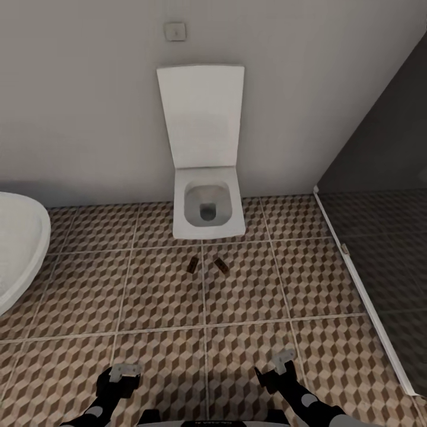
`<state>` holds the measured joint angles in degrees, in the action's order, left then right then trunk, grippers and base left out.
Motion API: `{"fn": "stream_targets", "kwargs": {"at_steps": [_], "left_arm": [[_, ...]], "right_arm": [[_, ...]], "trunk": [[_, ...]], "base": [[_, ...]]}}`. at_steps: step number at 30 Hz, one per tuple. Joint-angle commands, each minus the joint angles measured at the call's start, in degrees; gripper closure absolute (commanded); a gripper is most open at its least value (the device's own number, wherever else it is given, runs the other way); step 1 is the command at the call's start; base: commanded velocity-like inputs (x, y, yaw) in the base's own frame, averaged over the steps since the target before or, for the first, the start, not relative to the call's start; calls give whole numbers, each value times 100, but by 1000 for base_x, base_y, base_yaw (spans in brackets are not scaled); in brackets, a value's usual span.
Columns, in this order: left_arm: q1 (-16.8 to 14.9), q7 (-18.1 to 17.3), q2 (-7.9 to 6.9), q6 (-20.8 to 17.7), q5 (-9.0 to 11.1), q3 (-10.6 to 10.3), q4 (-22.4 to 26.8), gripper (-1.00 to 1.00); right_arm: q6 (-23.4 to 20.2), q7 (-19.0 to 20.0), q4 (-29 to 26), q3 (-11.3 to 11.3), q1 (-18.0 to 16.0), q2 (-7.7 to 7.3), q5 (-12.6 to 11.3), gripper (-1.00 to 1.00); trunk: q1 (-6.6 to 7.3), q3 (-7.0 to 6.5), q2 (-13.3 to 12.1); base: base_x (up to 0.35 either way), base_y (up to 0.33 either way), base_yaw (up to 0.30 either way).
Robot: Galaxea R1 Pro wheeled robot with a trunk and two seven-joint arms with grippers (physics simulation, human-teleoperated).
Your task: Take the four mousetraps from the cabinet in the bathroom and place them on the bathroom floor. Make sure all four end up on the same floor surface, and ensure that at least two of them are either under or directly next to the same bathroom sink.
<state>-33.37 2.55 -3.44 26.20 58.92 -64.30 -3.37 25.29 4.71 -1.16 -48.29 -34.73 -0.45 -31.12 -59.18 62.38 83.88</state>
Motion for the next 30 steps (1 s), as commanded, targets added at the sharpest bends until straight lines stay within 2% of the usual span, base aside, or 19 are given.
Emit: {"fn": "stream_targets", "kwargs": {"at_steps": [1,6,15,30], "left_arm": [[1,27,5,42,-4,-38,-2,-100],[4,27,27,186,-6,-38,18,-100],[6,27,55,278,-11,-38,43,-100],[6,28,88,289,-12,-34,40,-100]], "right_arm": [[20,43,2,-16,6,-1,-64,-100],[86,36,2,-14,26,0,-67,-100],[510,0,10,-10,41,-18,-69,-100],[598,-6,15,-5,44,-123,-84,-100]], "trunk": [[23,-16,-40],[133,-106,-241],[330,-268,-602],[660,-537,-1203]], "base": [[0,0,0],[0,0,0],[0,0,0],[0,0,0]]}}
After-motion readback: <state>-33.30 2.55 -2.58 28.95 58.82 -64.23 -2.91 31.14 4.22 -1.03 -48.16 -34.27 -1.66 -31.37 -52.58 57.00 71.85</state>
